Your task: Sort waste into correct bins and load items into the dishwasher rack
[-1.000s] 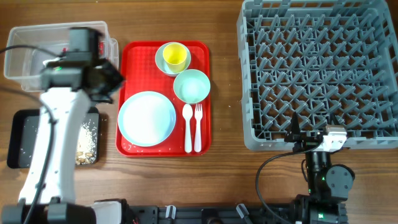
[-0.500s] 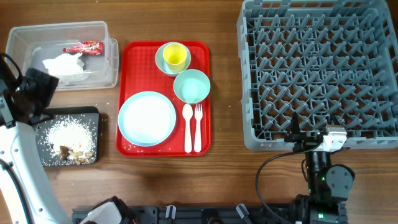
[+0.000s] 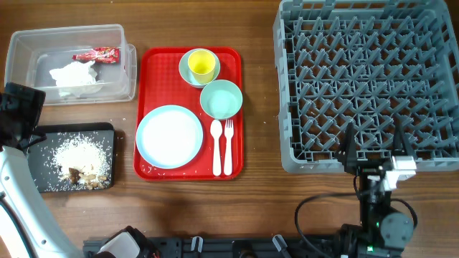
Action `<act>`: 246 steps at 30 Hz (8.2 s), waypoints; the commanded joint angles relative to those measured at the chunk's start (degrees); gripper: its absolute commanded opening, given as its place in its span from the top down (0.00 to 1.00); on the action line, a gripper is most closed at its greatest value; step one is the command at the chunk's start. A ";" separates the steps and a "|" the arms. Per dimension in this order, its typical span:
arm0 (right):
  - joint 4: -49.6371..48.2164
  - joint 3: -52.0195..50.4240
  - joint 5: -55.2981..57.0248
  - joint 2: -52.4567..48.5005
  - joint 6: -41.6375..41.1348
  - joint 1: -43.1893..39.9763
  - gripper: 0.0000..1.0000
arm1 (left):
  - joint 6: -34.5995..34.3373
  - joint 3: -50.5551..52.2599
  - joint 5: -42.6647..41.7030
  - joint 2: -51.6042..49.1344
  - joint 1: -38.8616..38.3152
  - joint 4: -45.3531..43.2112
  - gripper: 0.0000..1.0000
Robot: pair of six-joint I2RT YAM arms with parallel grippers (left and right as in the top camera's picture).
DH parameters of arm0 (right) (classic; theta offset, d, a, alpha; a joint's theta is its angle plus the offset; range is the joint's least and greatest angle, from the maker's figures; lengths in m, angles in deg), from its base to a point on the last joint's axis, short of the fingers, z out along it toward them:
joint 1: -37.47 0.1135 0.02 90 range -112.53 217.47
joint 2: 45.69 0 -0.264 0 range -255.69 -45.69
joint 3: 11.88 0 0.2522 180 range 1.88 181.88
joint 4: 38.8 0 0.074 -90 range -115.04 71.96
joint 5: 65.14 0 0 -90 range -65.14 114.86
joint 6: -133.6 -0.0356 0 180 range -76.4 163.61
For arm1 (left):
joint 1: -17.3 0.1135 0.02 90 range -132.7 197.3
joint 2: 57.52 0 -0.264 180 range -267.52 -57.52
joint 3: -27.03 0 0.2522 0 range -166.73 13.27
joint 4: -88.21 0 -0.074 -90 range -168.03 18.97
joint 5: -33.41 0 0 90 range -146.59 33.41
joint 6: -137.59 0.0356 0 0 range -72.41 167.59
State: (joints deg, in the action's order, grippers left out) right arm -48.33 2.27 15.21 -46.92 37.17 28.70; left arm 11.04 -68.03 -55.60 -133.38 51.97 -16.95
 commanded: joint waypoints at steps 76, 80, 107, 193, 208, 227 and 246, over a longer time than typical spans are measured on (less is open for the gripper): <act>66.16 109.74 16.61 -131.99 -7.80 51.30 0.36 | 0.07 -0.68 -0.48 0.11 0.33 0.00 0.00; 67.10 109.74 16.48 -132.98 -7.43 51.30 0.43 | 0.07 -0.68 -0.48 0.11 0.33 0.00 0.00; 75.49 110.31 11.91 -122.29 -12.17 51.23 0.91 | 0.07 -0.68 -0.48 0.11 0.33 0.00 0.00; 56.96 110.60 -52.50 -117.57 -4.74 -5.73 0.96 | 0.07 -0.68 -0.48 0.11 0.33 0.00 0.00; 24.09 110.60 -69.68 -134.20 -47.06 -9.18 0.96 | 0.07 -0.68 -0.48 0.11 0.33 0.00 0.00; 30.12 110.60 -66.36 -133.87 -47.28 -13.27 0.92 | 0.07 -0.68 -0.48 0.11 0.33 0.00 0.00; 64.76 110.62 -30.03 -118.42 -30.75 -16.33 0.53 | 0.07 -0.68 -0.48 0.11 0.33 0.00 0.00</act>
State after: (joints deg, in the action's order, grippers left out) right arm 13.36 112.29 -25.57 -171.27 1.32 12.74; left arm 11.04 -68.03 -56.06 -133.40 51.97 -16.80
